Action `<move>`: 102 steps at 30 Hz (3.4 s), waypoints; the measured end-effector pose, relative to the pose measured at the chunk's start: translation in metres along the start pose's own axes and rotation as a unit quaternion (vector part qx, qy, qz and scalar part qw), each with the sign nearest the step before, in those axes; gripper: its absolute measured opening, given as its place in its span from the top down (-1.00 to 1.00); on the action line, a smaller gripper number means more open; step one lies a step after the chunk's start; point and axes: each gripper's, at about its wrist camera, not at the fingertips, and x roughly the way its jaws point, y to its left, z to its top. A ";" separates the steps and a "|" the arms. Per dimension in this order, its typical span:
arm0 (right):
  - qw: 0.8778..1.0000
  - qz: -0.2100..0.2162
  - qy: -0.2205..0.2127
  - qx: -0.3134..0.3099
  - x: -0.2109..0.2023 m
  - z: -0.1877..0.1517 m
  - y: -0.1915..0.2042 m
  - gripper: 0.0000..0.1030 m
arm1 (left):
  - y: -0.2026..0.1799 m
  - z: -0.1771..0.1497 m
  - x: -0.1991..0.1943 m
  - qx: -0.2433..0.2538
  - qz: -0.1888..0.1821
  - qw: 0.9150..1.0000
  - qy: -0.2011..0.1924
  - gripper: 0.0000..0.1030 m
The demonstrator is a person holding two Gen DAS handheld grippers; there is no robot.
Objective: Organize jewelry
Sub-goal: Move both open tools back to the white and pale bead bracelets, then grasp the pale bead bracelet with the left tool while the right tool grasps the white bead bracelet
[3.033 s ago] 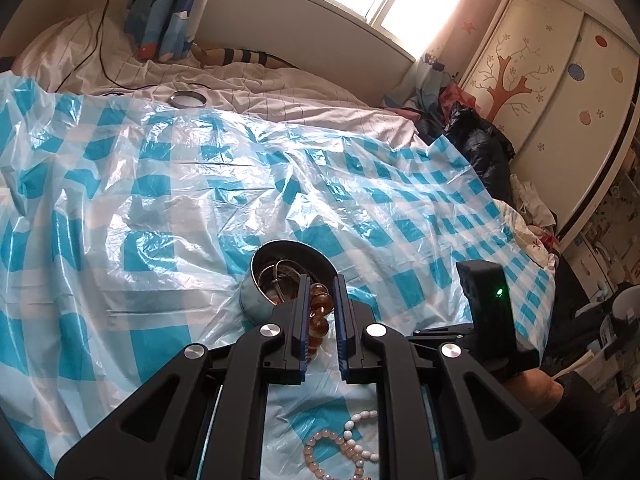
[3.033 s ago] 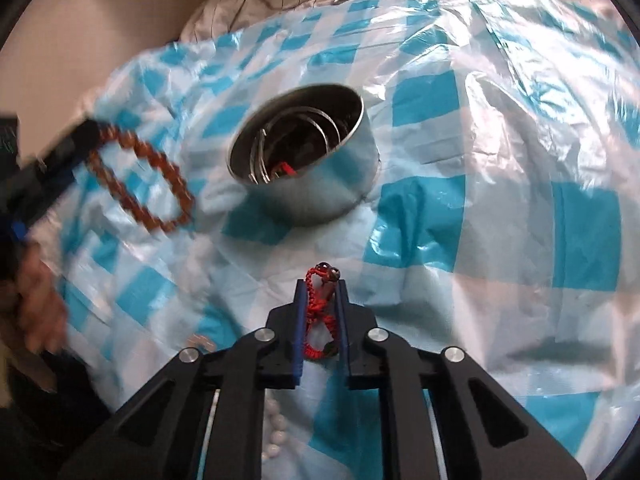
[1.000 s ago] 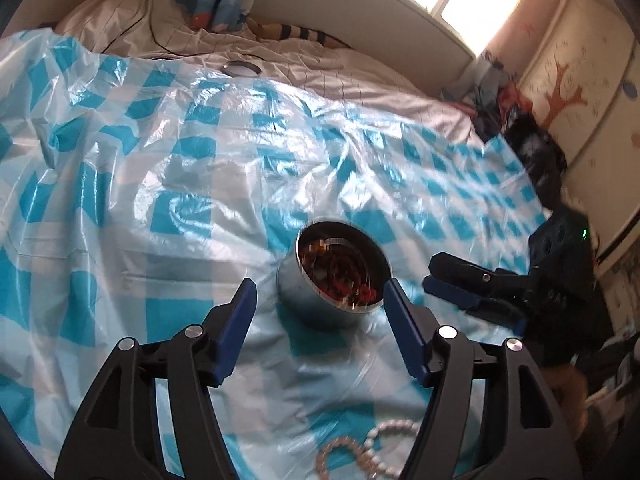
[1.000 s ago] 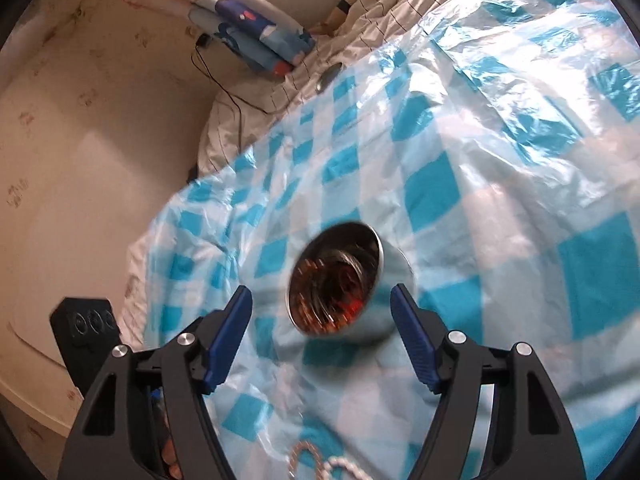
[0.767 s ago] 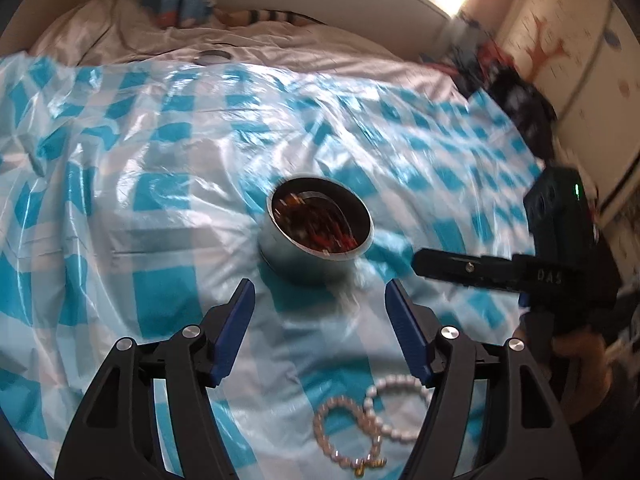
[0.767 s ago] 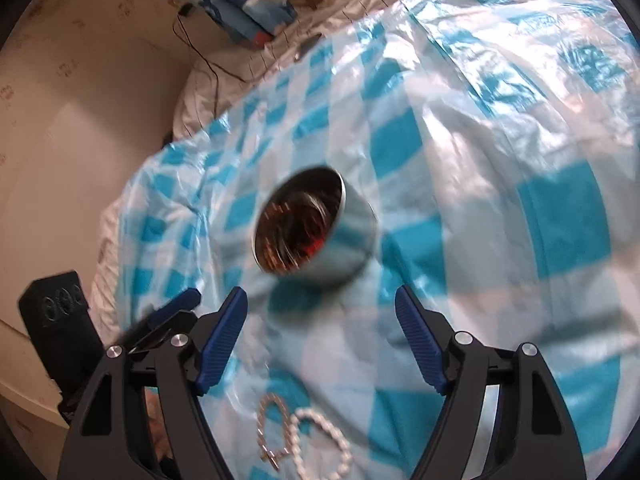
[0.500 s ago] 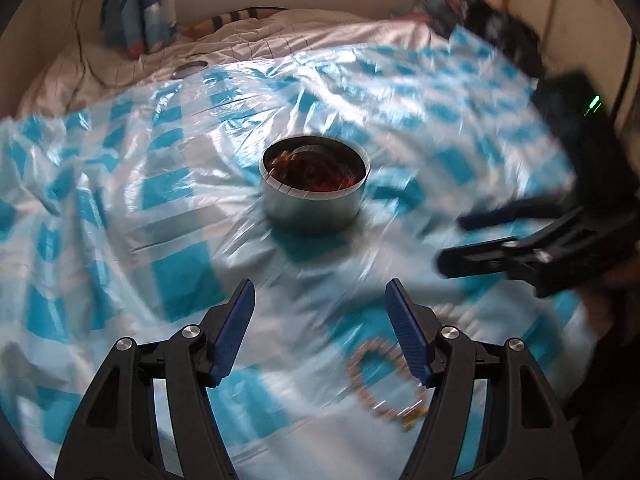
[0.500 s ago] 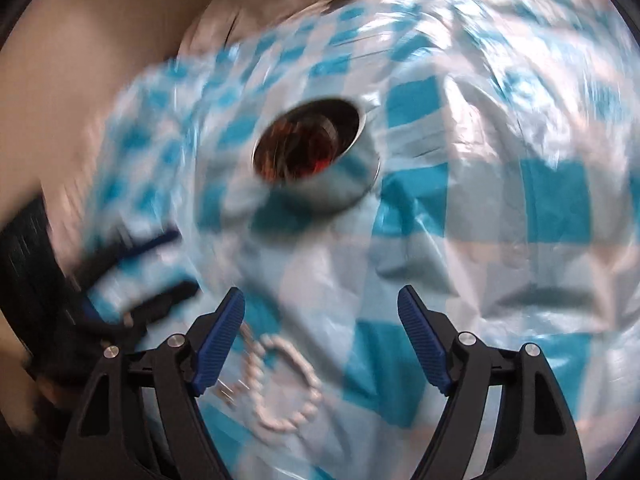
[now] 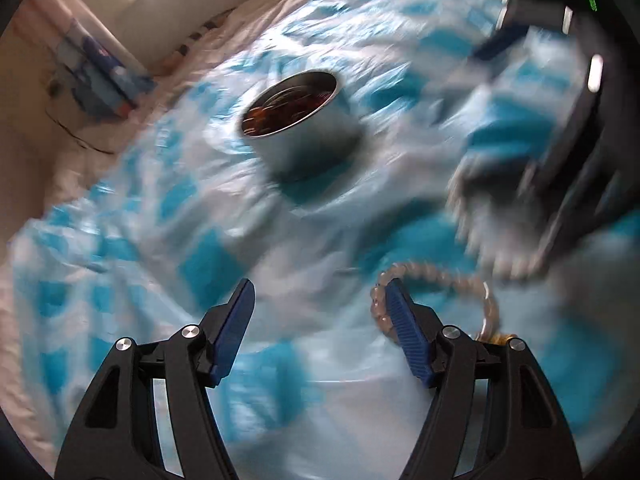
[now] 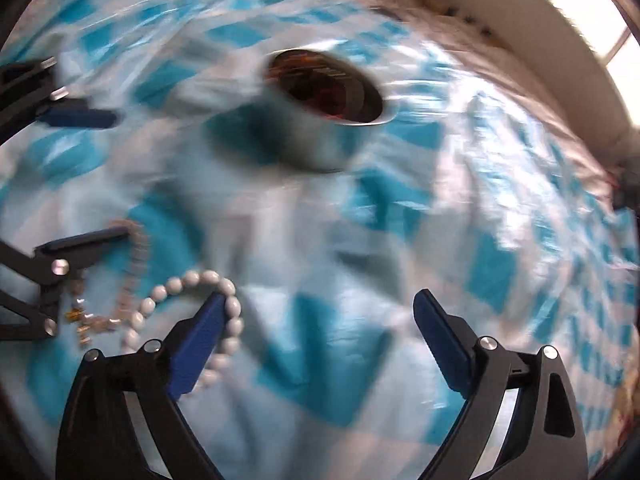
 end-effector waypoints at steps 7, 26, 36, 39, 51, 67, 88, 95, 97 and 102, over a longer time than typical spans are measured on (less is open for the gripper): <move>0.981 0.147 -0.036 0.119 -0.018 0.005 -0.044 -0.74 | 0.057 -0.002 -0.006 -0.115 -0.012 0.993 -0.018 -0.26; 0.924 0.303 0.020 0.231 0.019 -0.008 -0.048 -0.02 | 0.092 -0.021 0.022 -0.310 -0.254 0.916 -0.025 -0.26; 0.955 0.248 0.018 0.161 0.022 -0.009 -0.027 0.70 | 0.063 -0.018 0.029 -0.222 -0.207 0.953 0.005 -0.11; 0.949 0.263 0.013 0.173 0.022 -0.010 -0.031 0.83 | 0.050 -0.016 0.029 -0.185 -0.212 0.959 0.015 0.46; 0.895 0.358 -0.010 0.267 0.018 -0.011 -0.060 0.85 | 0.061 -0.011 0.011 -0.200 -0.237 0.951 -0.017 0.87; 0.969 0.219 0.007 0.111 0.015 -0.004 -0.015 0.84 | 0.057 -0.016 0.036 -0.191 -0.201 0.961 0.023 0.57; 0.815 0.480 -0.057 0.319 0.008 -0.011 -0.074 0.84 | 0.076 -0.002 -0.005 -0.240 -0.273 0.930 -0.056 0.87; 0.809 0.483 -0.068 0.328 0.007 -0.010 -0.080 0.84 | 0.069 0.011 -0.018 -0.205 -0.221 0.951 -0.075 0.87; 0.808 0.484 -0.068 0.329 0.008 -0.010 -0.080 0.84 | 0.068 0.014 -0.020 -0.198 -0.211 0.954 -0.077 0.87; 0.806 0.486 -0.068 0.330 0.010 -0.010 -0.079 0.84 | 0.066 0.020 -0.022 -0.184 -0.186 0.962 -0.083 0.87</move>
